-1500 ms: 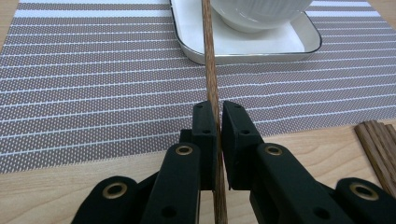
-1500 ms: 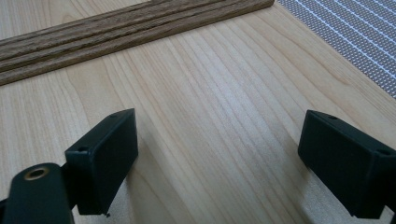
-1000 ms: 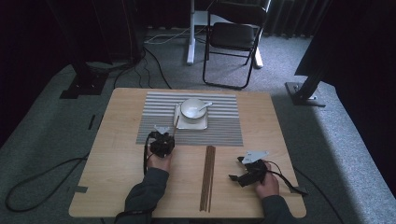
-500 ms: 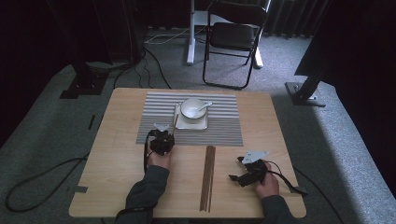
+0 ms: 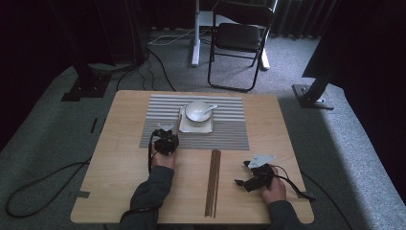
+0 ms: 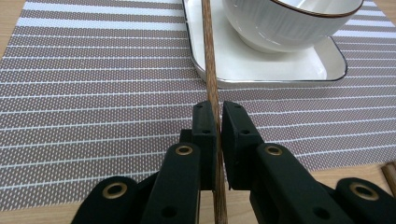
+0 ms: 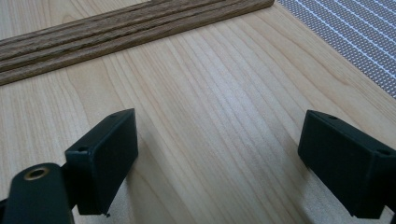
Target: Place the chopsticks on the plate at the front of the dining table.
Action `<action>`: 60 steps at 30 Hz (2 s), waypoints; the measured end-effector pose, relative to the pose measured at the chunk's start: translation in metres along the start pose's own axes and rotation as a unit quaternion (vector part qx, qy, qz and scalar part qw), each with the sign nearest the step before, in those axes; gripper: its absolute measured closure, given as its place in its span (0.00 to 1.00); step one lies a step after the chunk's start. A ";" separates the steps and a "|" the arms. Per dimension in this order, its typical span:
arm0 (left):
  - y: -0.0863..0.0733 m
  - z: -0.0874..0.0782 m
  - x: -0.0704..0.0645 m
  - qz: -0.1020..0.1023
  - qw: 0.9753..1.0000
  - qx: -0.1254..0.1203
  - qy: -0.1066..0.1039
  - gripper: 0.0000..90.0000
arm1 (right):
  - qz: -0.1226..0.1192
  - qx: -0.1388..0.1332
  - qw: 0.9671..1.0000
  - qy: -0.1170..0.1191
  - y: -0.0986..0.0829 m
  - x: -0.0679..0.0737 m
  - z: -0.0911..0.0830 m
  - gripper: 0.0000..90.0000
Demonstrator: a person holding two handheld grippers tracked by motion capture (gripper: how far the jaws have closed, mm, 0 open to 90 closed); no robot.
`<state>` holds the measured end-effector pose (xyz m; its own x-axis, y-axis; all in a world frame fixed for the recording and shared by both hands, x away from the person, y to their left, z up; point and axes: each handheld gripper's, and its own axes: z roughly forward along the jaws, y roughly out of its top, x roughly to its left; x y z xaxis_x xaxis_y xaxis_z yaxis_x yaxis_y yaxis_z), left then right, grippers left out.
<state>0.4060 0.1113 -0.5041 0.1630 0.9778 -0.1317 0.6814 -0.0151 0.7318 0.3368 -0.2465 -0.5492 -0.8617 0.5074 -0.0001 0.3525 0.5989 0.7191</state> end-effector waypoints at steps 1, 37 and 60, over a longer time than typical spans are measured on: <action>0.000 0.001 0.000 0.000 1.000 0.000 -0.002 0.93 | 0.000 0.000 1.000 0.000 0.000 0.000 0.000 0.13; 0.022 0.020 0.000 -0.026 1.000 -0.007 -0.006 0.94 | 0.000 0.000 1.000 0.000 0.000 0.000 0.000 0.13; 0.033 0.038 -0.002 -0.033 0.999 -0.006 0.007 0.94 | 0.000 0.000 1.000 0.000 0.000 0.000 0.000 0.13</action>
<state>0.4554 0.1007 -0.5056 0.1084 0.9794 -0.1701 0.6822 0.0512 0.7294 0.3369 -0.2466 -0.5492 -0.8620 0.5070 0.0000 0.3524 0.5991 0.7190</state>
